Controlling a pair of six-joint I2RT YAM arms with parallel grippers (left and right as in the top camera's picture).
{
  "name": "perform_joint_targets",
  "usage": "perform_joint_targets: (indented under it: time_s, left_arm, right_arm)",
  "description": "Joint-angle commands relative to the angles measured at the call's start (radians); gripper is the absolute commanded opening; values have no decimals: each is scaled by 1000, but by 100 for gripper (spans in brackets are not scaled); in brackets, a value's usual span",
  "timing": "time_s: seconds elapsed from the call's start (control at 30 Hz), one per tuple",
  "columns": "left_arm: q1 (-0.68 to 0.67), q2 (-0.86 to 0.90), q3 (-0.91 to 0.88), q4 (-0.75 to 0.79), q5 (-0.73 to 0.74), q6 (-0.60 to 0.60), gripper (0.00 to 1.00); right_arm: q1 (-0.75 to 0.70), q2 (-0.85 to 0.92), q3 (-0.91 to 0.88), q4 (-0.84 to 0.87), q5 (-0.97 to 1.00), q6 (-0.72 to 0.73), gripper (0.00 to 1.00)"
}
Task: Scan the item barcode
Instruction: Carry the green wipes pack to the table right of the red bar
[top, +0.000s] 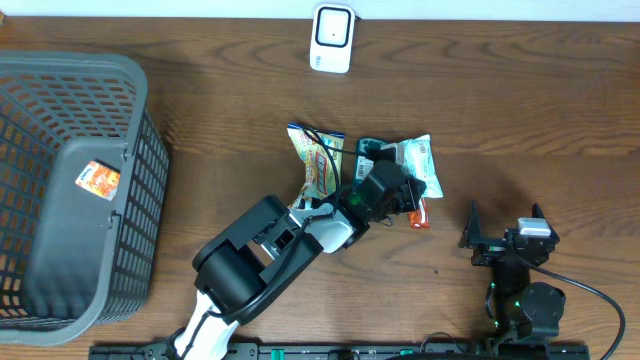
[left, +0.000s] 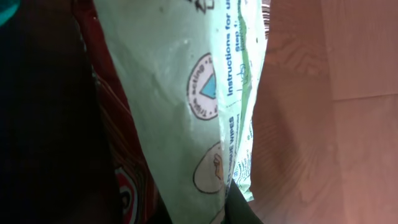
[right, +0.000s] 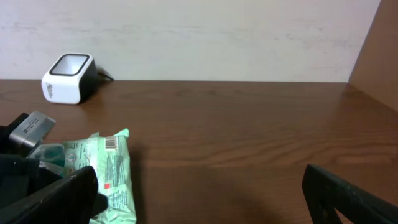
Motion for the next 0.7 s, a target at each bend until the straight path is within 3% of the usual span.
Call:
perform_joint_targets:
  time_s: [0.0,0.3,0.63,0.67]
  left_arm:
    - [4,35,7,-24,-33,-24,8]
    - [9,35,7,-158,-100,-24,8]
    - [10,26,8,-159,-98,-24,8]
    - [10,22,8,-158,-95,-23,12]
  right_arm:
    - [8,-5,0,-5,-2,-7,99]
    - [8,-5,0,-5,-2,-7,99]
    - [8,-5,0,-5,-2,-7,99]
    - [8,-5,0,-5,-2,-7,99]
